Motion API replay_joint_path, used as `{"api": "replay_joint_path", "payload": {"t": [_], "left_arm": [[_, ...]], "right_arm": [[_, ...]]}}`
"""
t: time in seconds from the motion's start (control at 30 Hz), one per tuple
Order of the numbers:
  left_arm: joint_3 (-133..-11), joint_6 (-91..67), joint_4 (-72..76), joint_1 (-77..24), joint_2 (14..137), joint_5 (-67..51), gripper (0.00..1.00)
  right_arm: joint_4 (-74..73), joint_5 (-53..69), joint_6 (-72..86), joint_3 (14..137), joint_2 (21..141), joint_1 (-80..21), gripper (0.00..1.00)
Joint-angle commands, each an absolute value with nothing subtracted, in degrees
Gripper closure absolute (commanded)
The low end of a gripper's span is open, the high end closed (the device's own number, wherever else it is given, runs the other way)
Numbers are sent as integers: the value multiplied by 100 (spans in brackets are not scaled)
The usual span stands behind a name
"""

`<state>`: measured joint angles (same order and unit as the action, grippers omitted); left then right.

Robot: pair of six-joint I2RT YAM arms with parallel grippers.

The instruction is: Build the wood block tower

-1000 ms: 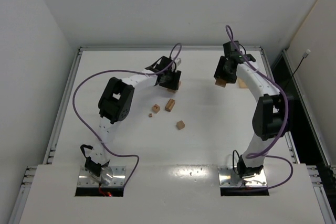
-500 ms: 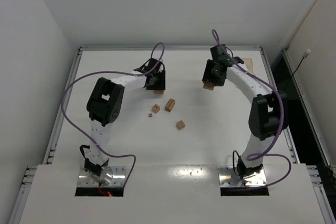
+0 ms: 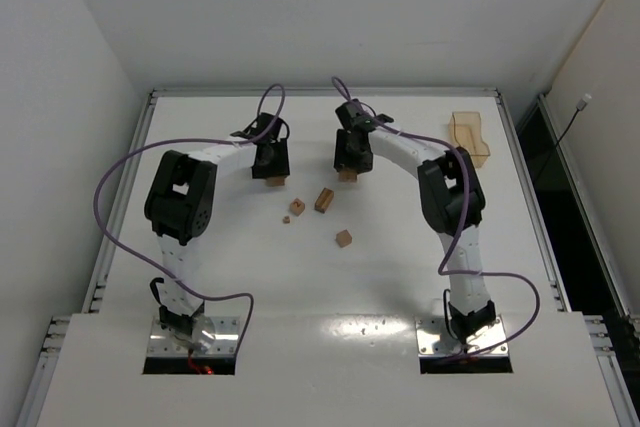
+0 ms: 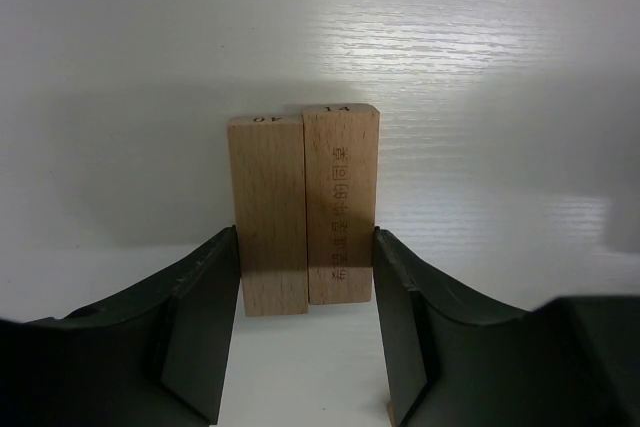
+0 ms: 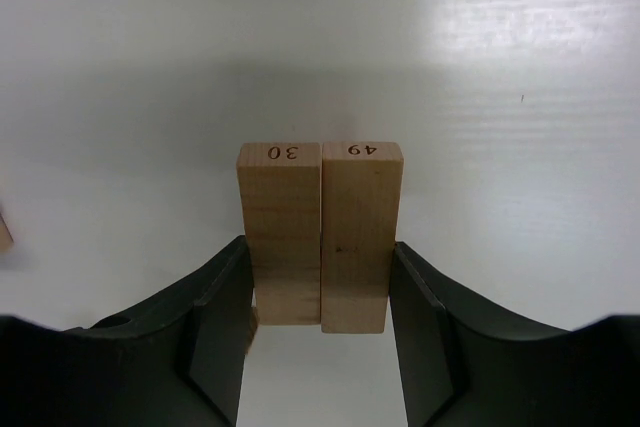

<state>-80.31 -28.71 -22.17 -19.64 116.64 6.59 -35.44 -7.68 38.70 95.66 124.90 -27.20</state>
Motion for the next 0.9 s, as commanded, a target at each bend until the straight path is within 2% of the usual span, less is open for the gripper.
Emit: {"api": "replay_joint_path", "payload": {"t": [0.0, 0.27, 0.43, 0.67, 0.87], "left_arm": [[-7945, -2839, -2382, -1846, 11408, 659, 100], [-8182, -2839, -2487, -1846, 11461, 589, 100], [-8183, -2839, -2487, -1846, 11514, 536, 100], [-8183, -2892, -2487, -1670, 11408, 536, 100], [-8130, -2892, -2487, -1600, 11408, 475, 100]], "right_arm": [[-3322, -1168, 3832, 10230, 12673, -2689, 100], [-3428, -1380, 3700, 9932, 12850, -3023, 100], [-3428, -818, 3823, 9458, 12630, -3322, 100], [-3428, -396, 3929, 9457, 12691, -3691, 100], [-3480, -843, 4061, 9457, 12586, -3683, 100]]}}
